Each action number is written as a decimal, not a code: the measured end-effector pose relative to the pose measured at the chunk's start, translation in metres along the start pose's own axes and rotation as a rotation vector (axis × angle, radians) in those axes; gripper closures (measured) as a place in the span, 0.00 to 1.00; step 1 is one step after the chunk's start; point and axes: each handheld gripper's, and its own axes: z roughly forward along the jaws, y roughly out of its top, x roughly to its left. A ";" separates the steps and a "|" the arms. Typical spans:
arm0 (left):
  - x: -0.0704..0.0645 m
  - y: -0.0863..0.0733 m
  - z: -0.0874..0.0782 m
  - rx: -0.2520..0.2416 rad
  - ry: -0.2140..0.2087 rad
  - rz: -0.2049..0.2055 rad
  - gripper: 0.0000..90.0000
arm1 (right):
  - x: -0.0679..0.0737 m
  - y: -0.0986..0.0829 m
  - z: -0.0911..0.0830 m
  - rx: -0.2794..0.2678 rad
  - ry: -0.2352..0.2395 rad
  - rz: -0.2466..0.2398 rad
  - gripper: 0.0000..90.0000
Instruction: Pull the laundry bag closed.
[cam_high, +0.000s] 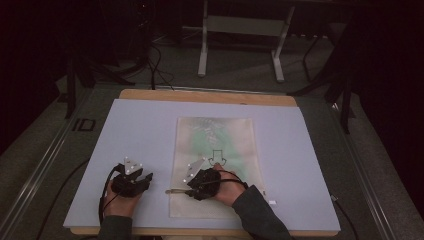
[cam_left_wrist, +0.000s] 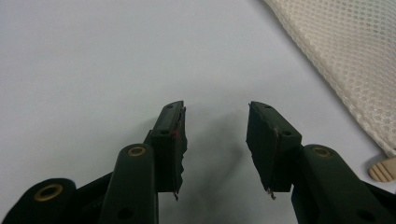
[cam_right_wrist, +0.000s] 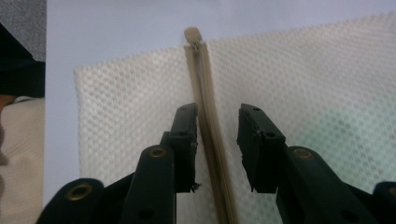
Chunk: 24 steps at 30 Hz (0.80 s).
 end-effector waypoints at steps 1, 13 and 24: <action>0.000 0.000 0.000 0.001 0.000 0.001 0.63 | 0.000 0.001 0.001 0.001 0.000 -0.006 0.76; 0.001 0.000 0.000 -0.002 -0.001 -0.005 0.63 | 0.006 0.025 0.019 -0.009 0.031 -0.032 0.80; 0.002 0.000 -0.001 0.001 -0.001 -0.009 0.62 | 0.007 0.039 0.027 0.022 0.036 -0.058 0.89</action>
